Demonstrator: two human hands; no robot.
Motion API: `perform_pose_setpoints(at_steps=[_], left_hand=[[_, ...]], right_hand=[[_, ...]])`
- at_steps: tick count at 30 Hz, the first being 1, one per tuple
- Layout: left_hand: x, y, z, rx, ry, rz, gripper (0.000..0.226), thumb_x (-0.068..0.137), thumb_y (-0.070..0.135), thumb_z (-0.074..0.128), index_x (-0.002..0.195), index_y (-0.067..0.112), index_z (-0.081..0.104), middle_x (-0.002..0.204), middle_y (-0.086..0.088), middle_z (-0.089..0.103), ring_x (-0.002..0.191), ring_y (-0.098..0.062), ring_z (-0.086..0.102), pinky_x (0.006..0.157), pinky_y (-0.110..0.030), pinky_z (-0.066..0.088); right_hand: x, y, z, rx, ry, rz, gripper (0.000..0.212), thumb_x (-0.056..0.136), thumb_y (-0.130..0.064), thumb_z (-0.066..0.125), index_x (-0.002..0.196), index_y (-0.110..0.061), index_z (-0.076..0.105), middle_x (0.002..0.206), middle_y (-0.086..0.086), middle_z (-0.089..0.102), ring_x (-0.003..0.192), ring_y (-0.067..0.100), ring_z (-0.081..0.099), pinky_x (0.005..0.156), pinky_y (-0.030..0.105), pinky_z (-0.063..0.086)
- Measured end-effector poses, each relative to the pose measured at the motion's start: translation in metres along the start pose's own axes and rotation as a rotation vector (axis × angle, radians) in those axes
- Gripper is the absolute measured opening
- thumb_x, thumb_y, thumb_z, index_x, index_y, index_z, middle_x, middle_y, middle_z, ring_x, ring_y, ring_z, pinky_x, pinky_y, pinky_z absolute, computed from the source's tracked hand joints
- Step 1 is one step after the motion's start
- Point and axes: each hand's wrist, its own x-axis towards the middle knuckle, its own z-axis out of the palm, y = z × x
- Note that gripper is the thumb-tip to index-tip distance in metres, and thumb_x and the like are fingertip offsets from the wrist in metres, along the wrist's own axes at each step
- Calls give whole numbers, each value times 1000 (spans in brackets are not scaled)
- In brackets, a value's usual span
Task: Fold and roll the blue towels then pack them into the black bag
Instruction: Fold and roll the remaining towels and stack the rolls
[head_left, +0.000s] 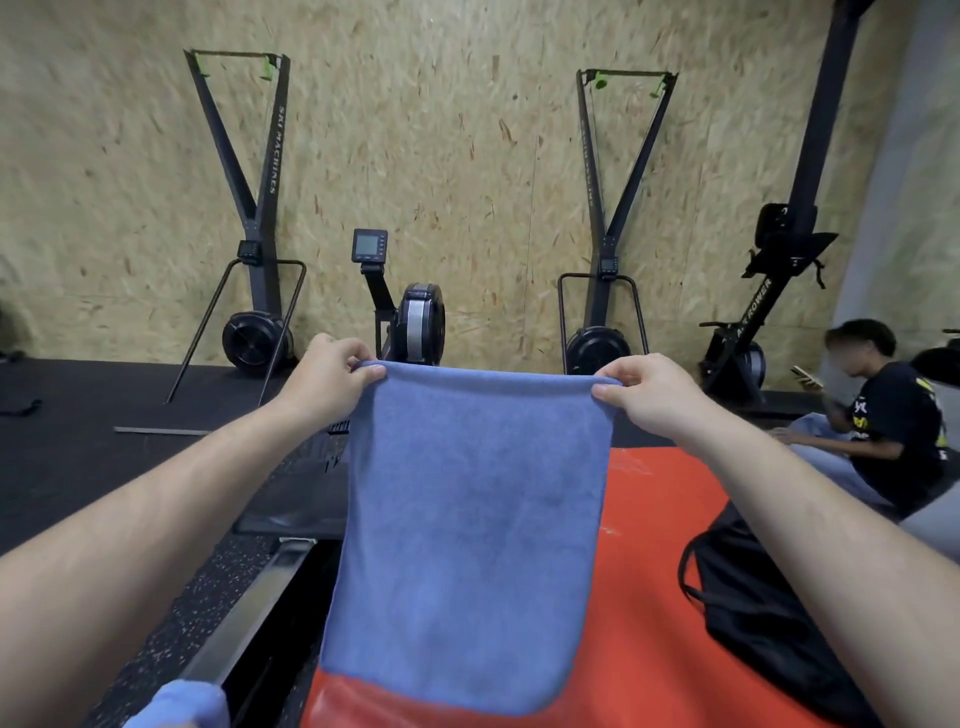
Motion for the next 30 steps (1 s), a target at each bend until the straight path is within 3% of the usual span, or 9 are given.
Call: perform_pose_setpoints(at_steps=[2, 4, 6, 11, 15, 19, 22, 26, 30], left_hand=[[7, -7, 9, 26, -6, -29, 17, 94, 31, 65, 85, 16, 64, 90, -4, 62, 84, -23, 58, 64, -31, 41], [13, -10, 17, 27, -4, -54, 16, 95, 29, 63, 88, 15, 63, 89, -2, 64, 85, -22, 58, 69, -36, 44], [21, -12, 21, 3, 12, -59, 13, 96, 26, 62, 90, 14, 63, 89, -4, 65, 83, -23, 61, 69, -37, 48], [23, -21, 28, -188, 26, -96, 7, 96, 12, 61, 96, 9, 67, 86, -7, 71, 68, -22, 70, 56, -23, 51], [-2, -43, 48, -274, -4, -122, 4, 93, 13, 68, 94, 10, 69, 83, 1, 70, 62, 2, 62, 59, -10, 51], [-53, -77, 85, -242, -79, -169, 1, 91, 15, 69, 92, 14, 70, 79, 9, 67, 65, 5, 59, 59, -2, 41], [-102, -106, 119, -230, -163, -226, 1, 91, 16, 69, 91, 16, 70, 78, 9, 68, 59, 13, 57, 63, -8, 43], [-153, -139, 150, -209, -305, -283, 5, 91, 21, 70, 87, 19, 71, 77, 3, 69, 65, -4, 57, 70, -26, 47], [-169, -148, 151, -214, -380, -286, 6, 91, 20, 70, 89, 15, 72, 80, 0, 70, 70, -7, 58, 74, -28, 47]], right_hand=[[10, 6, 12, -17, 8, 12, 10, 93, -20, 65, 87, -20, 73, 78, -6, 70, 68, 7, 58, 59, 22, 39], [20, 11, 23, 40, 34, 52, 10, 93, -17, 64, 87, -17, 71, 67, -6, 65, 56, 6, 57, 53, 19, 39], [30, 14, 31, 144, 74, 79, 7, 92, -12, 65, 89, -12, 71, 70, -1, 68, 50, 5, 59, 49, 16, 44], [41, 27, 46, 328, 100, 89, 10, 95, -7, 62, 97, -5, 71, 92, 13, 73, 73, 18, 72, 61, 33, 56], [26, 58, 64, 310, 30, 109, 12, 96, -6, 60, 102, -5, 70, 93, 11, 73, 81, 19, 74, 69, 34, 59], [-12, 107, 99, 262, -46, 162, 8, 95, -6, 61, 97, -9, 69, 92, 11, 73, 82, 21, 75, 64, 31, 59], [-52, 145, 132, 224, -121, 214, 10, 96, -6, 61, 96, -13, 69, 90, 11, 72, 78, 19, 72, 63, 33, 56], [-97, 185, 161, 160, -202, 246, 10, 96, -8, 61, 96, -15, 69, 82, 8, 71, 63, 0, 66, 53, 21, 52], [-118, 203, 170, 118, -241, 227, 8, 96, -9, 62, 98, -11, 70, 76, 5, 68, 65, 6, 60, 56, 11, 45]])
